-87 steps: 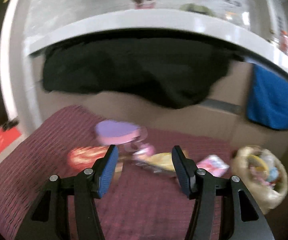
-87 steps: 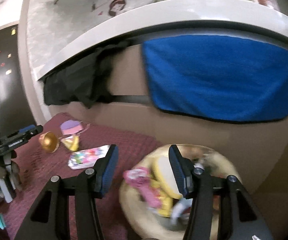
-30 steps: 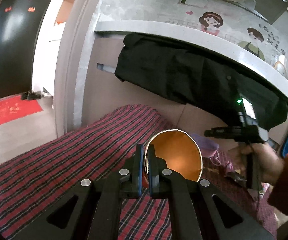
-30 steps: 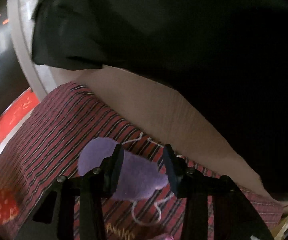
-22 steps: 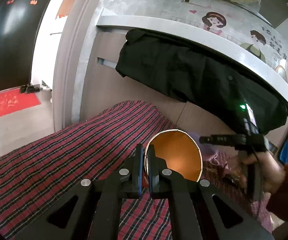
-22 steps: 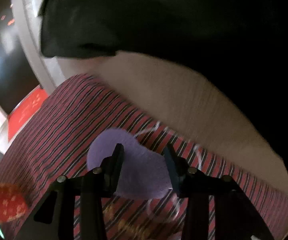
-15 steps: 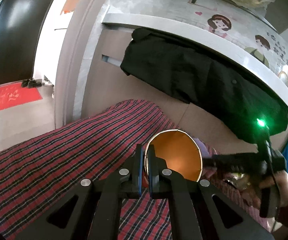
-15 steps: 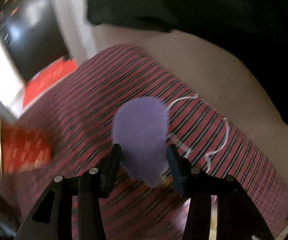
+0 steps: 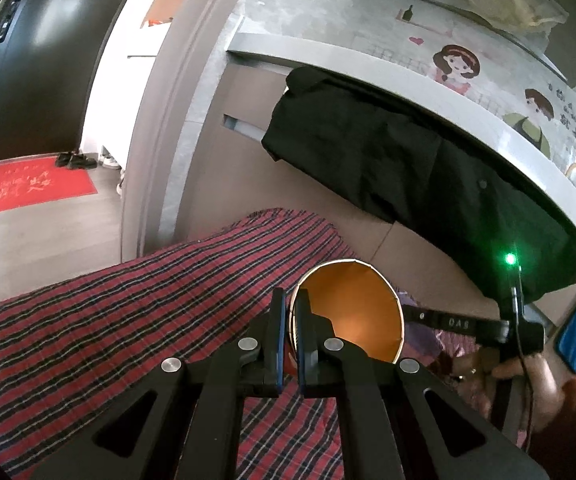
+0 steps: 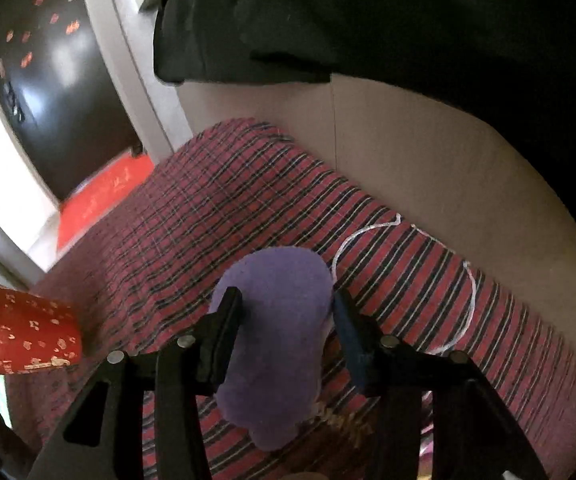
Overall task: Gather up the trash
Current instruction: 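Grasp the purple heart-shaped lid with right tool while left tool holds the red cup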
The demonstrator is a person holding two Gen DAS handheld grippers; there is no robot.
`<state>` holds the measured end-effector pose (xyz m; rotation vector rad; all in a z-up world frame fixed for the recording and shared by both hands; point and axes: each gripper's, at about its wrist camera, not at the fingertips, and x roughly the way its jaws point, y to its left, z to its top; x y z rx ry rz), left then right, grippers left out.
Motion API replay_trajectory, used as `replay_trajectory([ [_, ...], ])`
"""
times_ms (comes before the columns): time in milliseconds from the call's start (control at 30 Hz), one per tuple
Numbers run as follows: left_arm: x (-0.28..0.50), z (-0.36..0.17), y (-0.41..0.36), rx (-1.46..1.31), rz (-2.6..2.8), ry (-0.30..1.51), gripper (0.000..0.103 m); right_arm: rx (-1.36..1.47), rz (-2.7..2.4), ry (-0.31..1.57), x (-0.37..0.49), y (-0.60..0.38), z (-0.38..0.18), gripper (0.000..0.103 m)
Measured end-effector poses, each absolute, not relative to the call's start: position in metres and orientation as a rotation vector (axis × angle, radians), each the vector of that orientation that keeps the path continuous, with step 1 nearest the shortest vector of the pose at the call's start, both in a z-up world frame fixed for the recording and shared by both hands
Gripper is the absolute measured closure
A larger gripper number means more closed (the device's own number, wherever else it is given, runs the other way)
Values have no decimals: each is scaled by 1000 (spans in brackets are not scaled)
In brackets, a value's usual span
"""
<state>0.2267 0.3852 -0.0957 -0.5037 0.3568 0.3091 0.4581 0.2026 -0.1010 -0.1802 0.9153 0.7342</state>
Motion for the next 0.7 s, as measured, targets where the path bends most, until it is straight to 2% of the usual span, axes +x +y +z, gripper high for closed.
replay_trajectory([
  [233, 211, -85, 390, -492, 343, 338, 99, -360, 846, 753, 396, 241, -76, 55],
  [433, 200, -85, 397, -503, 363, 345, 99, -520, 883, 717, 364, 271, -74, 55],
  [567, 197, -88, 403, -523, 366, 351, 99, -522, 911, 679, 358, 264, -65, 57],
  [700, 200, -90, 405, -535, 355, 360, 99, -517, 895, 611, 362, 249, -62, 53],
])
